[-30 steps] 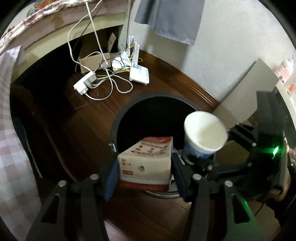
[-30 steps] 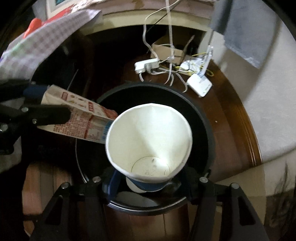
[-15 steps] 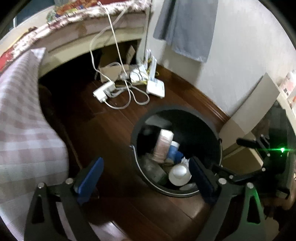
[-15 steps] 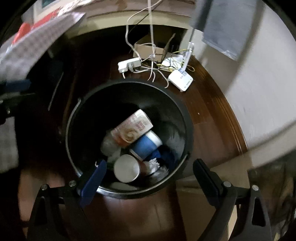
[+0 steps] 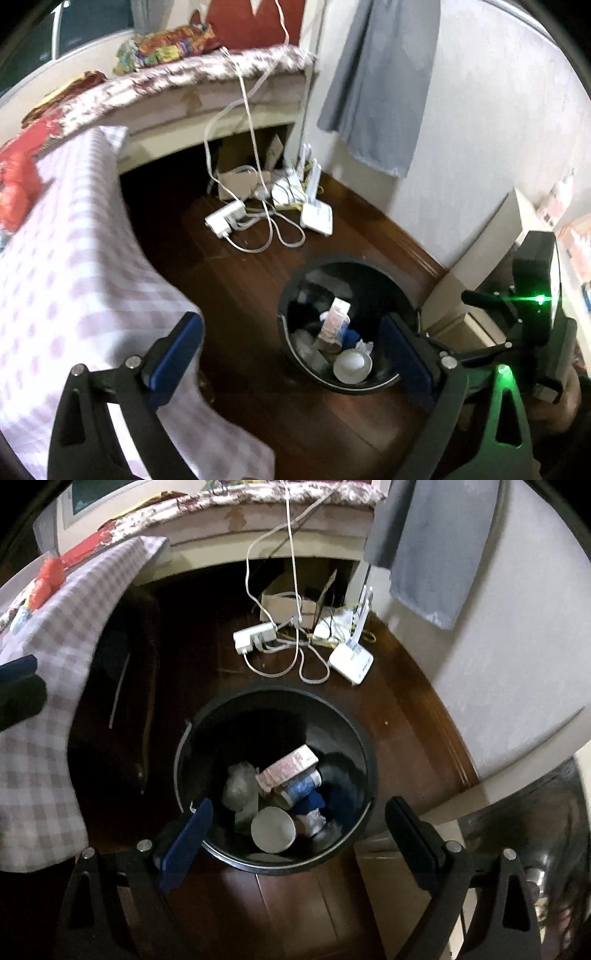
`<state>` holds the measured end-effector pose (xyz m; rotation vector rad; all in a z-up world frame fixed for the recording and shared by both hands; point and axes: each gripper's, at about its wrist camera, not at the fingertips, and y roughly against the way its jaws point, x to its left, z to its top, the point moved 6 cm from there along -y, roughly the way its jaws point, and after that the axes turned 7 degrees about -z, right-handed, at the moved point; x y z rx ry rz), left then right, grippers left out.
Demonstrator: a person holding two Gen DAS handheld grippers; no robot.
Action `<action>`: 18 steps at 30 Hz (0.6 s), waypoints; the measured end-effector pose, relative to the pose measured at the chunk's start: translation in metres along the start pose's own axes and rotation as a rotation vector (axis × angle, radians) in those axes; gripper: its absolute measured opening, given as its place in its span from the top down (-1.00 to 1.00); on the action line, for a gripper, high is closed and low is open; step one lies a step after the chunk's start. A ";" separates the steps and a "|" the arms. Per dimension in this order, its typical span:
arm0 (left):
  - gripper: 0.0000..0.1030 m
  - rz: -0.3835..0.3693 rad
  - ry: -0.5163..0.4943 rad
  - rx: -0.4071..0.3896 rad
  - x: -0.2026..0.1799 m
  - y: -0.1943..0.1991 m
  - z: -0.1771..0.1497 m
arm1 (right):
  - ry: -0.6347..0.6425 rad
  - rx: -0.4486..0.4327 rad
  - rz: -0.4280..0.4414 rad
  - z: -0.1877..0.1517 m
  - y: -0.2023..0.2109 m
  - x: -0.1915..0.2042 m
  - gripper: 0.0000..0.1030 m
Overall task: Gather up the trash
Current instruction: 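Move both tools back over the table toward the face mask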
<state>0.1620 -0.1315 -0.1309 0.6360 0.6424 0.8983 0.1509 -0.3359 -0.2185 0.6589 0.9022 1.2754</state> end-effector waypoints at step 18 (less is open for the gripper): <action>-0.89 0.297 0.285 -0.238 0.165 0.140 -0.009 | 0.056 -0.299 0.207 0.126 0.110 0.141 -0.86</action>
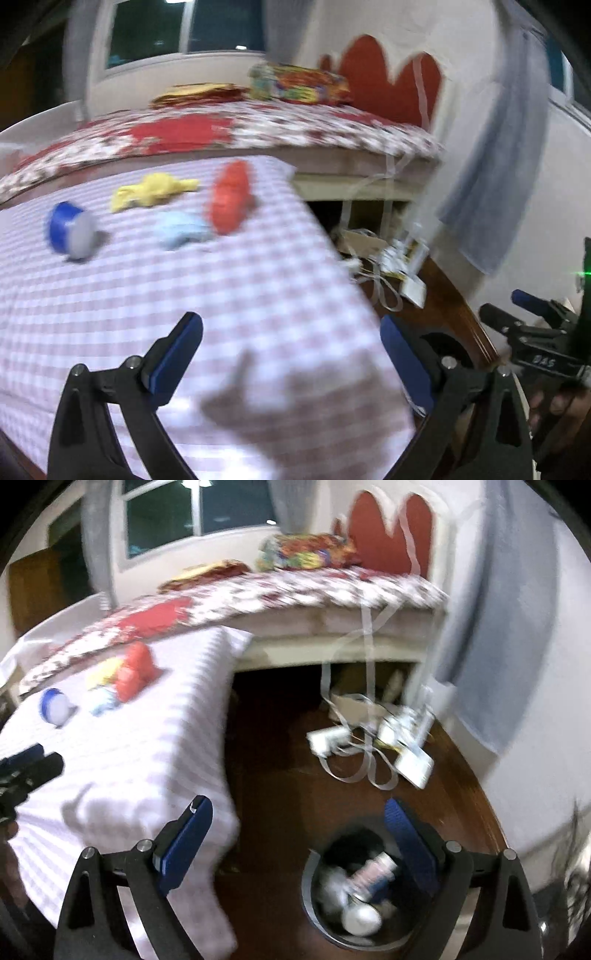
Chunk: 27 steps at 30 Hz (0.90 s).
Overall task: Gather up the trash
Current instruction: 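Move both tools back over the table toward the face mask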
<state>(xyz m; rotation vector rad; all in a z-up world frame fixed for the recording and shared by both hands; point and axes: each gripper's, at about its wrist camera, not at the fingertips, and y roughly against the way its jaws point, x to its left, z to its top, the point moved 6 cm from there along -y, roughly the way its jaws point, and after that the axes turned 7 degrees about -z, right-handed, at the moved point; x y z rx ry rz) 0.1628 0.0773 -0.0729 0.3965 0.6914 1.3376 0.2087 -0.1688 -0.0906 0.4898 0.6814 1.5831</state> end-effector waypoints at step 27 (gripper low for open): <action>-0.89 0.368 0.134 -0.089 0.245 0.029 0.024 | 0.185 -0.049 0.186 0.100 -0.051 0.234 -0.86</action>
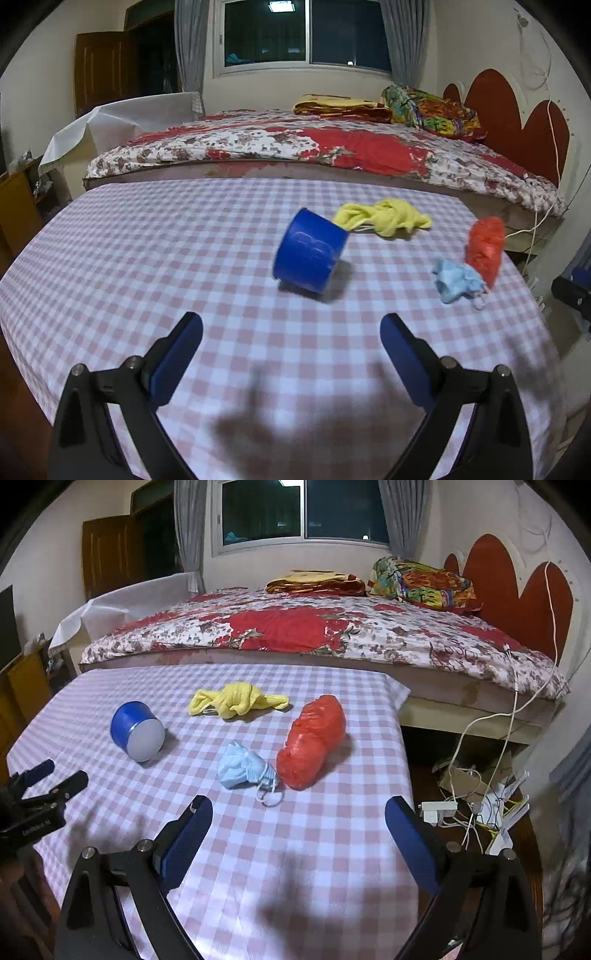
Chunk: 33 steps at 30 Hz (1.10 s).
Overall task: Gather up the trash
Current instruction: 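Move both tools back over the table toward the face mask, then grasp the light blue face mask with the right tool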
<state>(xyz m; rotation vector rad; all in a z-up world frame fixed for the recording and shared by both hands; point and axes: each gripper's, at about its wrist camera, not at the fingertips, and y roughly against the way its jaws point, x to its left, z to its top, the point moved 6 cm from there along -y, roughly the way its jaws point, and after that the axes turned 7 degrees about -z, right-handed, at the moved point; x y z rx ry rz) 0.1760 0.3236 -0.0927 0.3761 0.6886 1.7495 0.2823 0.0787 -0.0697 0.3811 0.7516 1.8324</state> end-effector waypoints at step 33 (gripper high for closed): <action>-0.90 -0.041 -0.018 0.049 0.016 -0.070 0.026 | 0.088 0.200 0.099 0.001 -0.125 0.061 -0.21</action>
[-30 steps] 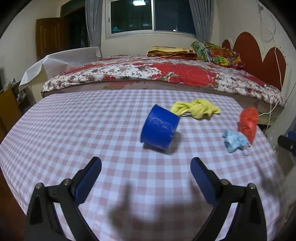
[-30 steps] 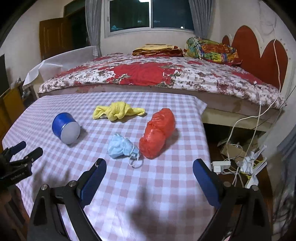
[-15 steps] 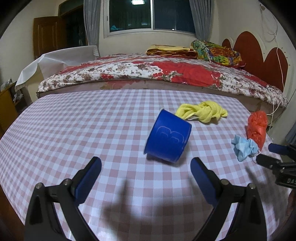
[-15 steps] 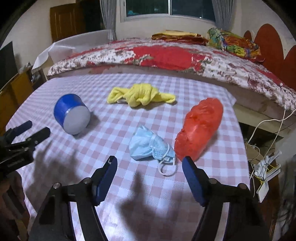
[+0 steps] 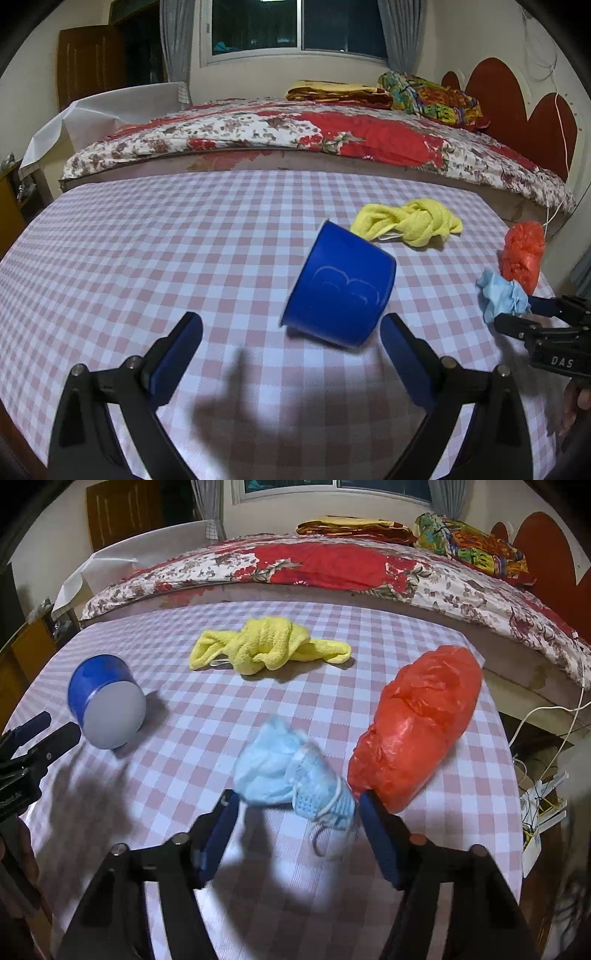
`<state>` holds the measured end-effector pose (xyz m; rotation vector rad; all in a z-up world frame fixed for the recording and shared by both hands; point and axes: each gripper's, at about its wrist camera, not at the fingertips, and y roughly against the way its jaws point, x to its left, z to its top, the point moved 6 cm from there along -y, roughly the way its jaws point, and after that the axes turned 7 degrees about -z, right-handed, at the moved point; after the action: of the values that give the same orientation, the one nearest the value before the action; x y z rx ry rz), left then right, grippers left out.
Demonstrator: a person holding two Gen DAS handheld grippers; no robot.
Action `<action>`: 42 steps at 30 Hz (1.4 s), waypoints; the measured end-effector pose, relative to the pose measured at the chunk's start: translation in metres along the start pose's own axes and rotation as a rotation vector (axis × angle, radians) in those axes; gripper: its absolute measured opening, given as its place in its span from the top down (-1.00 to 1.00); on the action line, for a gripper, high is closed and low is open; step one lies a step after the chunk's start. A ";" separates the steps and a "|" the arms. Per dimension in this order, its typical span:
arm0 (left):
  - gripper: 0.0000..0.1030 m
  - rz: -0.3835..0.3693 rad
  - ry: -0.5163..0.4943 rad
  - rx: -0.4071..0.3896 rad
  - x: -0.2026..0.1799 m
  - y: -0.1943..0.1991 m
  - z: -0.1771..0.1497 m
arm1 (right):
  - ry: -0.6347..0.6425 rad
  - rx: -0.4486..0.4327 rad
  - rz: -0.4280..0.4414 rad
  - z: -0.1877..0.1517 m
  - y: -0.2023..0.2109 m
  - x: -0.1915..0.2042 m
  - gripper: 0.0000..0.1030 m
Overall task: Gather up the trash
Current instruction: 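Grasp the light blue face mask with the right tool, then grasp the blue plastic cup with the left tool while the right tool holds the mask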
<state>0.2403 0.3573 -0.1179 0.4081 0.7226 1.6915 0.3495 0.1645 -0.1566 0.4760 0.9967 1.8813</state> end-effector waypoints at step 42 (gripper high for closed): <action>-0.15 -0.170 -0.048 0.003 -0.013 -0.019 0.008 | 0.035 -0.042 0.083 0.011 0.002 0.020 0.40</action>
<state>0.2624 0.3491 -0.1232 0.3777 0.7046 1.5160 0.3455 0.1859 -0.1497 0.4676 0.9713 1.9863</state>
